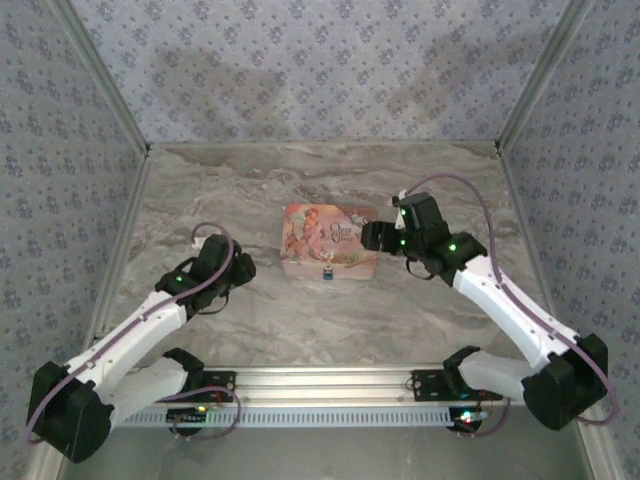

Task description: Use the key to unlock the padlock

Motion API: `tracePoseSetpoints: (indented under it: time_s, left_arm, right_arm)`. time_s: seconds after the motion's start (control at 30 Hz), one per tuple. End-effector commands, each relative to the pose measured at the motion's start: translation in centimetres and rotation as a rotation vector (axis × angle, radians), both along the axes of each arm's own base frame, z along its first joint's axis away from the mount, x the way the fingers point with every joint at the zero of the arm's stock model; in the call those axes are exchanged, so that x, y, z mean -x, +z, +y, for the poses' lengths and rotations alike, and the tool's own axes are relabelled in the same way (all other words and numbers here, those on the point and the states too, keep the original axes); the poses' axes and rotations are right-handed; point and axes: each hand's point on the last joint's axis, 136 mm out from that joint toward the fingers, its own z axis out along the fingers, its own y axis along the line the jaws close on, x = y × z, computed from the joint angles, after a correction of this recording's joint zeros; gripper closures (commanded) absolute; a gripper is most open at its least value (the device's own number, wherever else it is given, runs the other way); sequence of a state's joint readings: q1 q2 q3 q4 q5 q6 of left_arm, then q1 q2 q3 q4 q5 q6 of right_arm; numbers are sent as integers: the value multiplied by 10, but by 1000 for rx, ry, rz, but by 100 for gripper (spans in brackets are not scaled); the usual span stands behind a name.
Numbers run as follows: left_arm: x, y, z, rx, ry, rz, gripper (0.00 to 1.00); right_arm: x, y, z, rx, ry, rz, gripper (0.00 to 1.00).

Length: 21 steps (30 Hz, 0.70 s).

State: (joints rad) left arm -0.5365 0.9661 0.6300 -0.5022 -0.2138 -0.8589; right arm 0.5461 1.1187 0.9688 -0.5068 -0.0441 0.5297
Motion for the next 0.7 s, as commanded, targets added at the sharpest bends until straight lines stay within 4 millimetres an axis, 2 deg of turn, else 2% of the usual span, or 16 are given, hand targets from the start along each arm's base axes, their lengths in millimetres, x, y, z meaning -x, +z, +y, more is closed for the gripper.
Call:
tracePoseSetpoints:
  time_s: [0.0,0.17,0.33,0.67]
  left_arm:
    - [7,-19,13,-33,81,79,45]
    - [-8,-30,15,-101,99,137,55]
    - [-20,-48,20,-94,138,180,56]
    - [-31,-74,15,-82,147,240,63]
  right_arm:
    - [28,-7,3,43,61,24,24]
    - [48,-12,11,31,99,32,25]
    - [58,-15,6,54,100,35,24]
    - [62,-26,1,65,84,66,24]
